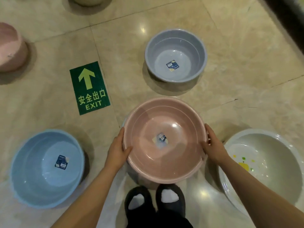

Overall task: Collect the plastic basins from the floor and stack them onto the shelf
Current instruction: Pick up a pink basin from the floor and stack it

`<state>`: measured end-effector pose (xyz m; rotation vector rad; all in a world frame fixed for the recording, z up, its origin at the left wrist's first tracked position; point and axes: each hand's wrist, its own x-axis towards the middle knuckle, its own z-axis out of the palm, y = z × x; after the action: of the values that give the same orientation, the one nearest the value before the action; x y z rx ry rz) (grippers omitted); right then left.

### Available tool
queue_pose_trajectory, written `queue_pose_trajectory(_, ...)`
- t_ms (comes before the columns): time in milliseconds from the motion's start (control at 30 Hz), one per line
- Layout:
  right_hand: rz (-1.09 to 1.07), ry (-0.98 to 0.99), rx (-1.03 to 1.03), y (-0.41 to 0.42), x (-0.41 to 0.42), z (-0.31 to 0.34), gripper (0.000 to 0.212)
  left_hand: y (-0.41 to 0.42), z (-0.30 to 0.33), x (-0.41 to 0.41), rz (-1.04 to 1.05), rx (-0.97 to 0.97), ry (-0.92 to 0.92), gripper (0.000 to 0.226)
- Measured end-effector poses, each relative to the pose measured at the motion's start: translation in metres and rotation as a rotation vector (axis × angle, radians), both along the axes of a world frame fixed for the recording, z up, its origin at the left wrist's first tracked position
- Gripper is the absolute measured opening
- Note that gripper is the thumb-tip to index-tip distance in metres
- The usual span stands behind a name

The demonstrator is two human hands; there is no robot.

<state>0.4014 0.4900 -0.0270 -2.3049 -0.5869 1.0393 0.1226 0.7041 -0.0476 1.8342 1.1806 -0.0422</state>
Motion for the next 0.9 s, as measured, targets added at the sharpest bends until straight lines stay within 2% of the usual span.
queue_pose_trajectory(100, 0.021, -0.073, 0.019, 0.001, -0.005, -0.040, 0.056, -0.004, -0.037, 0.000, 0.039, 0.039, 0.083, 0.086)
queue_pose_trajectory(233, 0.074, -0.049, -0.185, 0.004, -0.010, -0.070, 0.061, -0.009, -0.055, -0.002, -0.011, 0.121, 0.283, 0.086)
queue_pose_trajectory(400, 0.169, -0.031, -0.213, 0.019, -0.010, -0.042, 0.056, 0.007, -0.034, -0.004, -0.063, 0.020, 0.368, 0.081)
queue_pose_trajectory(533, 0.326, -0.144, -0.274, 0.037, -0.006, 0.018, 0.064, 0.017, 0.026, -0.006, -0.061, 0.109, 0.375, 0.083)
queue_pose_trajectory(700, 0.525, -0.306, -0.262, 0.075, -0.009, 0.126, 0.066, 0.031, 0.139, -0.029, -0.130, 0.273, 0.396, 0.078)
queue_pose_trajectory(900, 0.742, -0.409, -0.235, 0.124, -0.033, 0.257, 0.066, 0.044, 0.276, -0.078, -0.049, 0.307, 0.464, 0.075)
